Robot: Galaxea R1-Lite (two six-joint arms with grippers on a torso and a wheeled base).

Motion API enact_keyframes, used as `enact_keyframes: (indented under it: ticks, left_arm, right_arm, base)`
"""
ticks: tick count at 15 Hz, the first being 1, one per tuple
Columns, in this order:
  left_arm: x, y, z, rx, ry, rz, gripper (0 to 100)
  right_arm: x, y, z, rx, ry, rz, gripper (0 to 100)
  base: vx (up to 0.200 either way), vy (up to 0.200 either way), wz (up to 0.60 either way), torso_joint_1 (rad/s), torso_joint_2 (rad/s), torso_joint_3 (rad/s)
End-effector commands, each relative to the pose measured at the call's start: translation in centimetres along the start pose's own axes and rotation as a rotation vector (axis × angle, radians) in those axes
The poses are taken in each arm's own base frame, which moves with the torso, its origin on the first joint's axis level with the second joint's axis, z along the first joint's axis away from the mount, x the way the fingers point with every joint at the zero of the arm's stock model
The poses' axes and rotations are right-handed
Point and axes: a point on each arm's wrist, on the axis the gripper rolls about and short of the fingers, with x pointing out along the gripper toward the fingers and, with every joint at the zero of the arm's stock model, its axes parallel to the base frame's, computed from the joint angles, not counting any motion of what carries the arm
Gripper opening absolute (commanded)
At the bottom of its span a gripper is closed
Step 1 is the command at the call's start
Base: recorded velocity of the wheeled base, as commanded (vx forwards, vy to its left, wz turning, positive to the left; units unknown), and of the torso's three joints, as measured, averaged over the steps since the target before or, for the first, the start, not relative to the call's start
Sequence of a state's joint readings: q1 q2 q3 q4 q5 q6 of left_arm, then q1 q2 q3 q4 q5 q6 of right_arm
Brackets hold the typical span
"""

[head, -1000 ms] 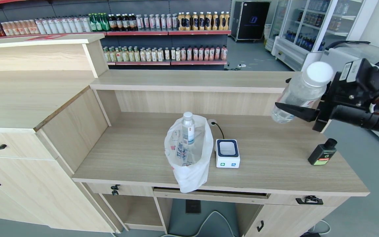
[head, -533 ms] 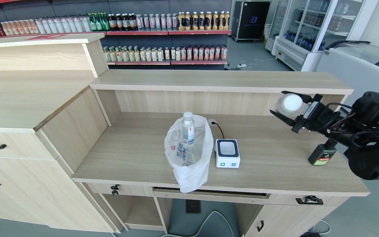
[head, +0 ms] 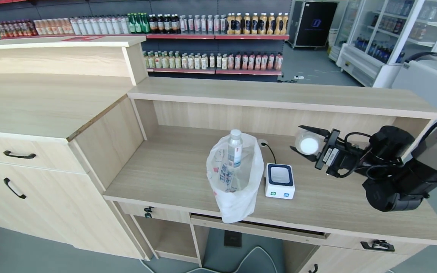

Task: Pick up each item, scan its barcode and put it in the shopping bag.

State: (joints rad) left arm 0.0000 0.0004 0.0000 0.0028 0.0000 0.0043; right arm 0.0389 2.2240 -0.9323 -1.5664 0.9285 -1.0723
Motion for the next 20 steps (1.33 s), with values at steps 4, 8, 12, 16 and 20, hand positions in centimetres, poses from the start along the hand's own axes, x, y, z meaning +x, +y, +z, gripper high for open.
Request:
enact_keyframes:
  ticks: [4, 8, 12, 16, 20]
  left_arm:
    - [0.0, 0.0, 0.0, 0.0, 0.0, 0.0, 100]
    - [0.0, 0.0, 0.0, 0.0, 0.0, 0.0, 100]
    - [0.0, 0.0, 0.0, 0.0, 0.0, 0.0, 100]
    - [0.0, 0.0, 0.0, 0.0, 0.0, 0.0, 100]
    - [0.0, 0.0, 0.0, 0.0, 0.0, 0.0, 100]
  right_arm:
    - [0.2, 3.1, -2.5, 0.018, -0.004, 0.044, 0]
    - [-1.3, 3.8, -3.6, -0.002, 0.042, 0.055, 0]
    - [-2.9, 4.6, -4.6, 0.002, 0.087, 0.065, 0]
    - [-3.2, 5.6, -5.3, 0.018, 0.1, 0.076, 0]
    - [-3.2, 6.8, -5.7, 0.046, 0.104, 0.093, 0]
  base:
    - [0.0, 0.0, 0.15, 0.002, 0.0, -0.001]
    - [0.0, 0.0, 0.0, 0.0, 0.0, 0.0]
    - [0.0, 0.0, 0.0, 0.0, 0.0, 0.0]
    - [0.0, 0.0, 0.0, 0.0, 0.0, 0.0]
    - [0.0, 0.0, 0.0, 0.0, 0.0, 0.0]
